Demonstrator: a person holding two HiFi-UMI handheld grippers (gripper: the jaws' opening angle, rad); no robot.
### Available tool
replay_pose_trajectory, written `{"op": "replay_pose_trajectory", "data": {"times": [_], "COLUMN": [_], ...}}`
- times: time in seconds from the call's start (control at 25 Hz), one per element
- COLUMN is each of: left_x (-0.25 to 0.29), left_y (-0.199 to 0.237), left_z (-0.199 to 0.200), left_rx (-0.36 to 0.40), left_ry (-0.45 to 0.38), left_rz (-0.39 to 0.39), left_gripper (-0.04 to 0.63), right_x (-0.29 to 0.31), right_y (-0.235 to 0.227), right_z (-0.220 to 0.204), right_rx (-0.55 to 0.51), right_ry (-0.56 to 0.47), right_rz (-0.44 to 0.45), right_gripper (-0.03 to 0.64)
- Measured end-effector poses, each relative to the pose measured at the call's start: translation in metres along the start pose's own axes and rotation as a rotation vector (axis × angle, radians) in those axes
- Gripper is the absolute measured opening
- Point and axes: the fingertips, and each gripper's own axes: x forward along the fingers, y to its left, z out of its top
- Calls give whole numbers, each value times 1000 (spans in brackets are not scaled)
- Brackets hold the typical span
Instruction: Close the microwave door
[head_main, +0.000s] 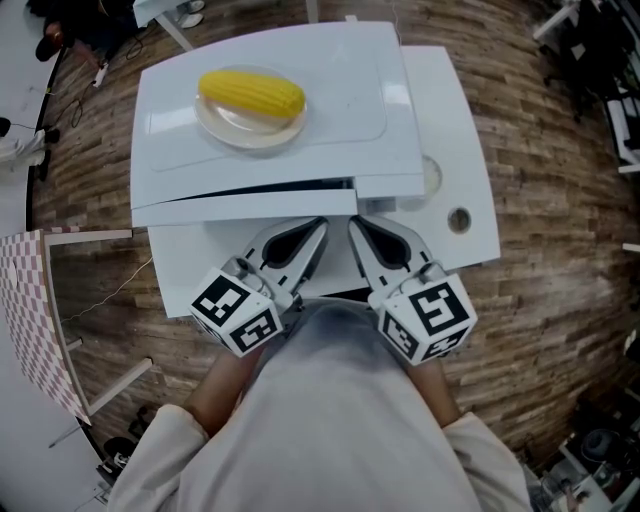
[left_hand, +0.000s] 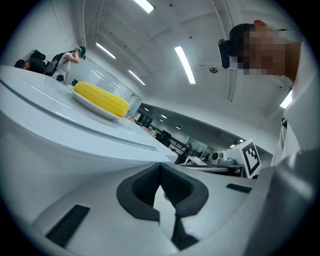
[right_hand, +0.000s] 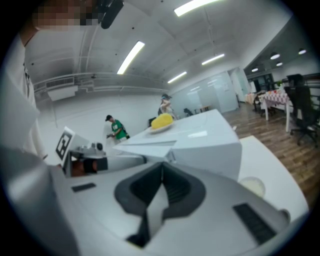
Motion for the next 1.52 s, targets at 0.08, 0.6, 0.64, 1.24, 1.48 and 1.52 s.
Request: {"op": "replay_pose_trajectory", "data": {"times": [0.08,0.6,0.64,1.24,1.48,1.52], "left_x": [1,4,4,7,10,10], "left_y": [0,0,0,1,0,0], "left_z": [0,-2,-2,-2,-4,-5], "left_rx": [0,-5,-4,-4,-1,1], "left_ry": [3,11,12,14,24,26], "left_rz": [-1,-12,-12,-13,-22,-23], "left_gripper": [19,19,20,19,19,18], "right_x": [0,1,1,3,4,4], "right_y": [0,-2,-2,-3,-3,-3], "right_z": [0,1,1,4,4,4], "right_rx": [3,28,29,40,58,57], "right_ry": [-2,-21,-22,-34,-38,-38], "right_rz": [-3,-11,-11,-28,-31,-32], "right_gripper": [23,23,23,23,23,23]}}
